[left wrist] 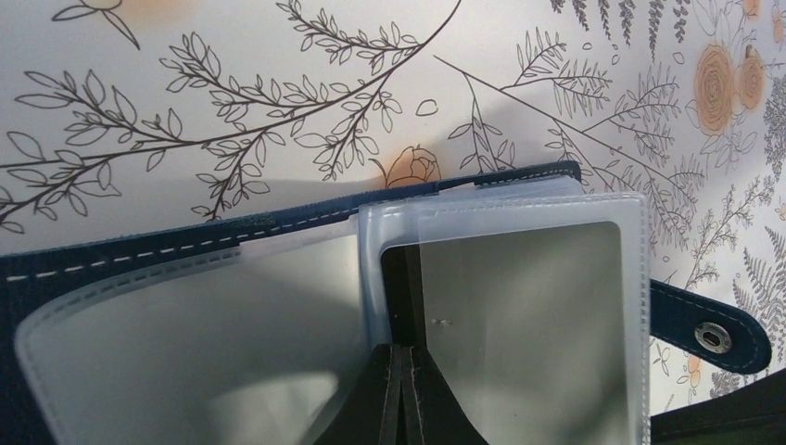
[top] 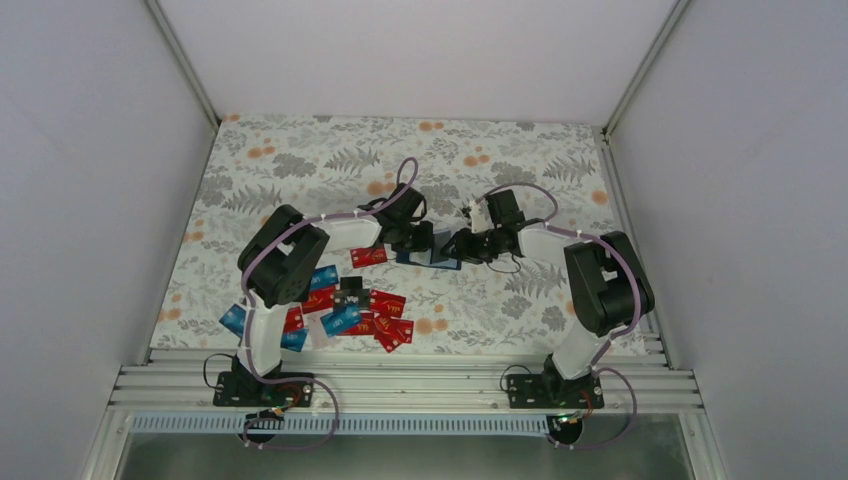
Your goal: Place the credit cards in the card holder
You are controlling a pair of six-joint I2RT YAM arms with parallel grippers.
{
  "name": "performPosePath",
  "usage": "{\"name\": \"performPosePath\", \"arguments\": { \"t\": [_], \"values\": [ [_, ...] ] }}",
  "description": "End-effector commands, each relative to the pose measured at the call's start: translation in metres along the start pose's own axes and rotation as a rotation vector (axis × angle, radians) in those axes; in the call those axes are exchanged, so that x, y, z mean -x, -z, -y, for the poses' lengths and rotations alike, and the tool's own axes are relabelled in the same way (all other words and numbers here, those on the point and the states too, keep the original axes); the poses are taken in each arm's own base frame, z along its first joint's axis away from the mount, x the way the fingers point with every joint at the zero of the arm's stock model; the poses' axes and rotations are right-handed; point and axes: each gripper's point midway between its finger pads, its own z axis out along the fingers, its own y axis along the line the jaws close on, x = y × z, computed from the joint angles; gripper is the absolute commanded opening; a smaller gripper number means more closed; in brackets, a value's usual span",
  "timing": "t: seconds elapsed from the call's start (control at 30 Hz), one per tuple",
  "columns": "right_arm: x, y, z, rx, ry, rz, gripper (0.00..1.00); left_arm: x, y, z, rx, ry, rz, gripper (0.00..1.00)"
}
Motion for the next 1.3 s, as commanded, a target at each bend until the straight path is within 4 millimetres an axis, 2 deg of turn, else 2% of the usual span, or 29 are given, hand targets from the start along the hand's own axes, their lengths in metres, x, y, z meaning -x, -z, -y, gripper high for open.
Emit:
{"name": "performPosePath", "arguments": {
  "t": [0.0, 0.13, 0.23, 0.37, 0.6, 0.8, 0.93, 1.03, 1.17, 1.27],
  "values": [
    [0.013, 0.001, -0.011, 0.038, 0.027, 0.012, 0.31, -0.008, 0.007, 0.0, 0.032, 0.018, -0.033, 0.02],
    [0.013, -0.001, -0.012, 0.037, 0.032, 0.007, 0.31, 0.002, 0.026, 0.011, 0.029, 0.009, -0.001, 0.03],
    [0.014, -0.005, -0.013, 0.035, 0.036, 0.001, 0.31, 0.004, 0.037, 0.014, 0.034, 0.013, 0.014, 0.12],
    [0.016, -0.009, -0.017, 0.034, 0.043, -0.002, 0.31, 0.005, 0.051, 0.018, 0.029, 0.02, 0.035, 0.16],
    [0.023, -0.014, -0.029, 0.027, 0.068, -0.005, 0.31, 0.011, 0.095, 0.019, 0.055, 0.017, 0.139, 0.24],
    [0.026, -0.03, -0.043, 0.027, 0.082, -0.033, 0.31, 0.004, 0.135, -0.005, 0.156, 0.016, 0.242, 0.32],
    [0.027, -0.051, -0.055, 0.031, 0.094, -0.075, 0.3, -0.009, 0.163, -0.024, 0.221, 0.029, 0.294, 0.36],
    [0.033, -0.066, -0.074, 0.052, 0.127, -0.099, 0.3, -0.02, 0.183, -0.037, 0.258, 0.05, 0.327, 0.41],
    [0.044, -0.07, -0.098, 0.075, 0.17, -0.096, 0.31, -0.039, 0.202, -0.054, 0.296, 0.073, 0.339, 0.54],
    [0.05, -0.065, -0.108, 0.072, 0.2, -0.084, 0.39, -0.055, 0.211, -0.064, 0.315, 0.087, 0.328, 0.68]
  ]
}}
